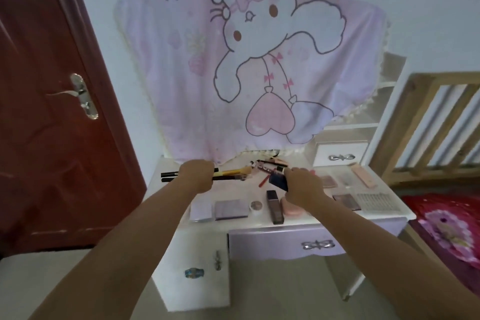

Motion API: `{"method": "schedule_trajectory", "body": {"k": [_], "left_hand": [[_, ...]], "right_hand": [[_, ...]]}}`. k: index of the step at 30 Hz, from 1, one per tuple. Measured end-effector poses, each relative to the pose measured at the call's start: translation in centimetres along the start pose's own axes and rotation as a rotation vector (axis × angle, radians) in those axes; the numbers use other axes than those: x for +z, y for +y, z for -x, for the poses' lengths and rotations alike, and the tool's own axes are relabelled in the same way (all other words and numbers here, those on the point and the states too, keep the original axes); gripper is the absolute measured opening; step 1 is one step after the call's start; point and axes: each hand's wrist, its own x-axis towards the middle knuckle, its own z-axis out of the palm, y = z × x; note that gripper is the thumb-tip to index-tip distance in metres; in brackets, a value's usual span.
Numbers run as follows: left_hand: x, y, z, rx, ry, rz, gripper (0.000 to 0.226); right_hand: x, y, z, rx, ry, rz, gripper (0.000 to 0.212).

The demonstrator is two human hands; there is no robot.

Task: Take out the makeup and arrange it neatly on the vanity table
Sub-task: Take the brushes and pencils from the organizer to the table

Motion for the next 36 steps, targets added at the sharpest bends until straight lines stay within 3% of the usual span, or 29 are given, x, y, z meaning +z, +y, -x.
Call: {"method": "schedule_trajectory", "body": {"k": [7, 14, 20, 23, 28, 36], "left_hand": [[5.1, -3.6, -13.0, 0.077, -0.131, 0.05, 0.023], [11.9, -1.9, -19.8, 0.202, -0.379, 0.139, 0.023], [16.5, -1.0, -26.0, 0.217, -0.55, 0.083, 0.026], [18.5, -0.5, -28.1, 0.228, -0.564, 0.103, 0.027], [20.9, 0.5, -30.4, 0.275, -0.499, 0.118, 0.028], [22.0, 1.2, -32.2, 0.262, -0.324, 0.111, 0.04]], "right_hand": [[5.5, 0.5, -11.1, 0.086, -0.167, 0.07, 0.03], [12.3, 0.1, -21.3, 0.047, -0.376, 0.076, 0.028], [17.5, -1.3, -27.8, -0.028, -0.536, 0.098, 0.057], [18.8, -1.2, -29.3, -0.035, -0.567, 0.081, 0.05], [20.8, -0.9, -30.2, -0.019, -0.577, 0.07, 0.06], [21.8, 1.5, -29.7, -0.118, -0.33, -0.171, 0.062]]}}
